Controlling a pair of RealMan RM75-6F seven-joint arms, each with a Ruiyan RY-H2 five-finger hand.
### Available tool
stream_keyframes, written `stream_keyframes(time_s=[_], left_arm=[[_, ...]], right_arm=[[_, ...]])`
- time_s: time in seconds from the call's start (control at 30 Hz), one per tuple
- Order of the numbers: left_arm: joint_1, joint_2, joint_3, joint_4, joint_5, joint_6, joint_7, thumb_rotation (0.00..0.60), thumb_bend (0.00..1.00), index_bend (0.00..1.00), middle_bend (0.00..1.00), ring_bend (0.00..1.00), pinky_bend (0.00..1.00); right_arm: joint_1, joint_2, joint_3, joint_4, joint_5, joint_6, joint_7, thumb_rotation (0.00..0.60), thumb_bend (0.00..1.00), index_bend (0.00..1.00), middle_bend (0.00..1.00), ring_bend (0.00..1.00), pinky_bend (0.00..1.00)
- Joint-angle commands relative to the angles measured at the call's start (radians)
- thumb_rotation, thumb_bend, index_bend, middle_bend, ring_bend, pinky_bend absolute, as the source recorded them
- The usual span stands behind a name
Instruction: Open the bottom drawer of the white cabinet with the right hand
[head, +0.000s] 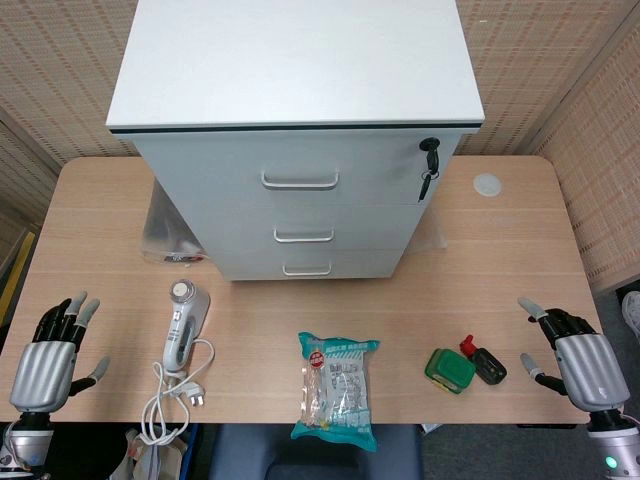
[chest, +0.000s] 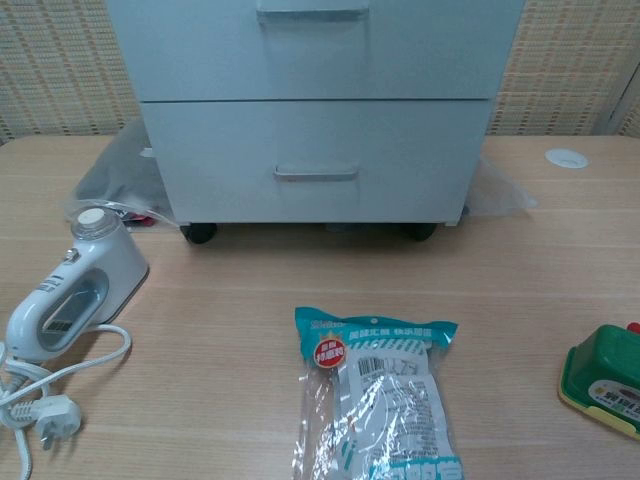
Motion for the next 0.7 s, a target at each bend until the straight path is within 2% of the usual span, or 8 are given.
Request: stream_keyframes(time_s=[0.03,0.3,0.43,0.57,0.7], left_arm=[[-0.001,-0.001,-0.001,0.000,0.002,0.002,0.001,0.600,0.25,0.08,0.00,0.00,0.10],[0.002,0.004,-0.001,-0.004,0.008,0.011,0.000,0.600,0.25,0.08,0.00,0.00,0.10],[0.001,0.008,-0.001,-0.005,0.010,0.011,0.000,0.600,0.25,0.08,0.00,0.00,0.10],[0.003,0.011,0.000,-0.007,0.015,0.018,-0.002,0.600,0.25,0.08,0.00,0.00,0.10],[0.006,0.013,0.001,-0.006,0.015,0.020,-0.007,0.600,0.25,0.08,0.00,0.00,0.10]], right_arm=[[0.002,0.002,0.002,-0.004,0.002,-0.003,-0.002,0.600,0.26,0.15,0.33,0.24,0.33],[0.015,0.002,0.006,-0.021,-0.014,-0.010,-0.021,0.600,0.26,0.14,0.33,0.24,0.33],[0.039,-0.007,0.025,-0.045,-0.030,-0.017,-0.060,0.600,0.26,0.14,0.36,0.26,0.33],[0.084,-0.012,0.053,-0.089,-0.041,-0.052,-0.127,0.600,0.26,0.14,0.42,0.38,0.34],[0.145,-0.015,0.079,-0.144,-0.023,-0.136,-0.199,0.600,0.26,0.14,0.57,0.55,0.48]])
